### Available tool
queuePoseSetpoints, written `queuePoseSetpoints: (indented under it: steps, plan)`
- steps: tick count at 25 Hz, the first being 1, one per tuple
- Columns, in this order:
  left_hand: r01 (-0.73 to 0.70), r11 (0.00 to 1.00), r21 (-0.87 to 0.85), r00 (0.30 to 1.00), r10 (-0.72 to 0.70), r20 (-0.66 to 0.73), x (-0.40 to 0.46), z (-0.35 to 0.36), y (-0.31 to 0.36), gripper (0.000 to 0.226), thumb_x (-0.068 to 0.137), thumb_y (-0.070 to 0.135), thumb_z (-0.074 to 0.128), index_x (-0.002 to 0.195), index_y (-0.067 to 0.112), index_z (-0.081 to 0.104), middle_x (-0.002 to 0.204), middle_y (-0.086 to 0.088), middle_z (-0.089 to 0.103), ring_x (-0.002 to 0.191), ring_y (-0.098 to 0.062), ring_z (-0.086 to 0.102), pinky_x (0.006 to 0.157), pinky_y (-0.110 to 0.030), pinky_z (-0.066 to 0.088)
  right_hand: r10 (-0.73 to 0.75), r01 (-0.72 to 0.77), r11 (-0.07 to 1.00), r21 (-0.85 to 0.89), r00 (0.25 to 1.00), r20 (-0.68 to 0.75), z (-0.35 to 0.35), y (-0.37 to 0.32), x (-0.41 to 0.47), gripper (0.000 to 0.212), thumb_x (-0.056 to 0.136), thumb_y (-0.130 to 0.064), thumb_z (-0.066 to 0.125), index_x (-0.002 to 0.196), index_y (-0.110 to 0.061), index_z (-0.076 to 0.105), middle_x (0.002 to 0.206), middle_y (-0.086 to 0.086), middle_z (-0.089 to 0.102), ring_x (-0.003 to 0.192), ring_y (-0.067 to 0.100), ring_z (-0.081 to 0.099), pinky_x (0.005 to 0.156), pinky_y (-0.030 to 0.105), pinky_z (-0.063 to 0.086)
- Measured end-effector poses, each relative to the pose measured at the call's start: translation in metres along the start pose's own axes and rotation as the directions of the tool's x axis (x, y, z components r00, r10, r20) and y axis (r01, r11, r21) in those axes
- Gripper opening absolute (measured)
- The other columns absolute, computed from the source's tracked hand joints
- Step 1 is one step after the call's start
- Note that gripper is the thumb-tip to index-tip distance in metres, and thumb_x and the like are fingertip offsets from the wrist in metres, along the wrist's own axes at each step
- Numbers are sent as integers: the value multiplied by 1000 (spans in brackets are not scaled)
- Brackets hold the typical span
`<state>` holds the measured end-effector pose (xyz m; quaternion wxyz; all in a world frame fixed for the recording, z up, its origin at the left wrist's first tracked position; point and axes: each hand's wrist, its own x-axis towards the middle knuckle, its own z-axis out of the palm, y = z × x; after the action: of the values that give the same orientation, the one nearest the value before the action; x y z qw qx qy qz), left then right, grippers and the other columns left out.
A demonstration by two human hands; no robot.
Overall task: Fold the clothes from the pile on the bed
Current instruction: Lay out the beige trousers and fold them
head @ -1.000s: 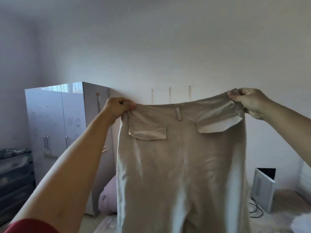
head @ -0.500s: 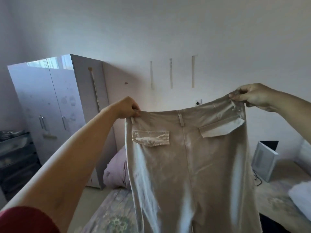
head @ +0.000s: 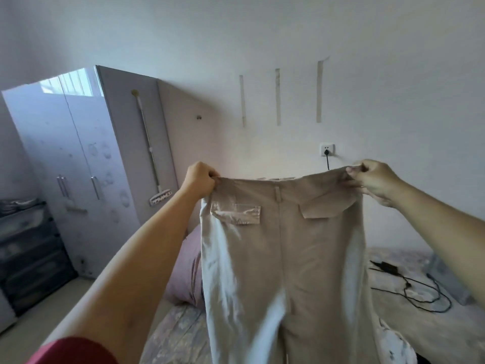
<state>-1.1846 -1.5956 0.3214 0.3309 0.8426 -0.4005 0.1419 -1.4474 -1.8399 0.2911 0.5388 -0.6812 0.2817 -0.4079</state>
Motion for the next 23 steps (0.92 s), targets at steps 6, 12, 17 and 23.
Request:
queuePoseSetpoints:
  steps: [6,12,17,23]
  plan:
    - [-127,991,-42,941,108,-320,76,-78,33,23,79,-4,56,93,3,74,93,-14,72,88,-21,62,70,-19,38,-324,343,931,126,935,-146,17,-99,68,17,95,-7,53,82,-18,54,78,2,63,56,3,64,53,15,52]
    - [-187,980,-70,904,144,-403,94,-129,48,18,82,2,61,93,5,75,93,-9,72,82,-10,57,67,-18,37,-436,455,876,161,889,-140,8,-156,62,14,95,-9,52,85,-19,56,64,-9,70,60,5,68,57,18,54]
    - [-179,980,-89,932,140,-334,63,-122,30,19,81,0,61,95,3,74,96,-13,72,97,-22,64,78,-20,46,-347,354,922,158,935,-69,5,-134,27,12,94,-9,53,85,-16,58,64,-8,71,60,6,68,62,19,56]
    - [-16,996,-87,999,13,-36,-27,-54,-37,19,83,4,66,101,2,73,99,-12,71,95,-19,62,81,-17,38,-67,64,998,25,990,122,8,-29,-40,7,90,-7,58,88,-13,61,66,-5,72,63,7,69,70,21,58]
